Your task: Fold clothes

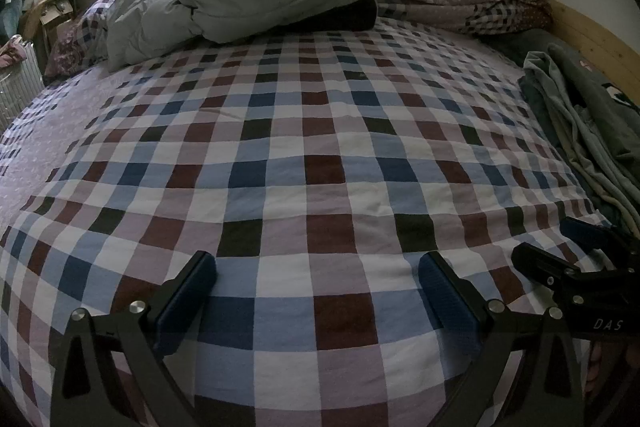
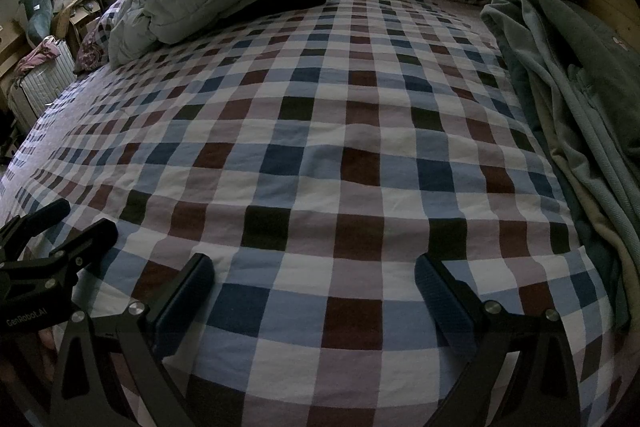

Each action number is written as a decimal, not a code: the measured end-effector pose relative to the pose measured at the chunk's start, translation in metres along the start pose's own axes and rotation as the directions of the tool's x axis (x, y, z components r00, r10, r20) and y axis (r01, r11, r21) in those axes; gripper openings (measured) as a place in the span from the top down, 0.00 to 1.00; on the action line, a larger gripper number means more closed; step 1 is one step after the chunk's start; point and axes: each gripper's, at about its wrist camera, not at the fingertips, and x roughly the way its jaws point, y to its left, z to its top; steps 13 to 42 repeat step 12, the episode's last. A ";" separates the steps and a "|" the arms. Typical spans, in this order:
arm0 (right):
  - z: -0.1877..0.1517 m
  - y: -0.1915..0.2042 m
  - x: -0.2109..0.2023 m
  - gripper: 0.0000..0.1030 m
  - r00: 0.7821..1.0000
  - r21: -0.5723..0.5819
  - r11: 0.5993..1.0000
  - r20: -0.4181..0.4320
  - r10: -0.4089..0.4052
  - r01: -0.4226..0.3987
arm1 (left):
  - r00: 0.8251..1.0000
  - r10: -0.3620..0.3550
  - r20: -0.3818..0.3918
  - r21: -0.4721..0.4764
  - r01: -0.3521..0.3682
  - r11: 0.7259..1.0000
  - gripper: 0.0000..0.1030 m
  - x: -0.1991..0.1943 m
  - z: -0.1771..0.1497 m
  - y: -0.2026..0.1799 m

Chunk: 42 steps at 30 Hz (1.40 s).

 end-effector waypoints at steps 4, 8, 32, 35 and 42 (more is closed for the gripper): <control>0.000 0.000 0.000 0.00 1.000 0.000 1.000 0.001 0.000 0.000 | 1.000 0.000 0.001 -0.001 0.000 1.000 0.00 0.000 0.000 0.000; 0.000 -0.001 0.000 0.00 1.000 0.000 1.000 0.001 0.001 -0.001 | 1.000 0.001 0.001 -0.002 -0.001 1.000 0.00 0.000 0.000 0.000; 0.000 -0.001 0.000 0.00 1.000 0.000 1.000 0.001 0.001 -0.001 | 1.000 0.003 0.002 -0.004 -0.003 1.000 0.00 -0.001 -0.002 -0.001; 0.000 -0.001 0.000 0.00 1.000 0.000 1.000 0.001 0.001 -0.001 | 1.000 0.003 0.002 -0.004 -0.003 1.000 0.00 -0.001 -0.002 -0.001; 0.000 -0.001 0.000 0.00 1.000 0.000 1.000 0.001 0.001 -0.001 | 1.000 0.003 0.002 -0.004 -0.003 1.000 0.00 -0.001 -0.002 -0.001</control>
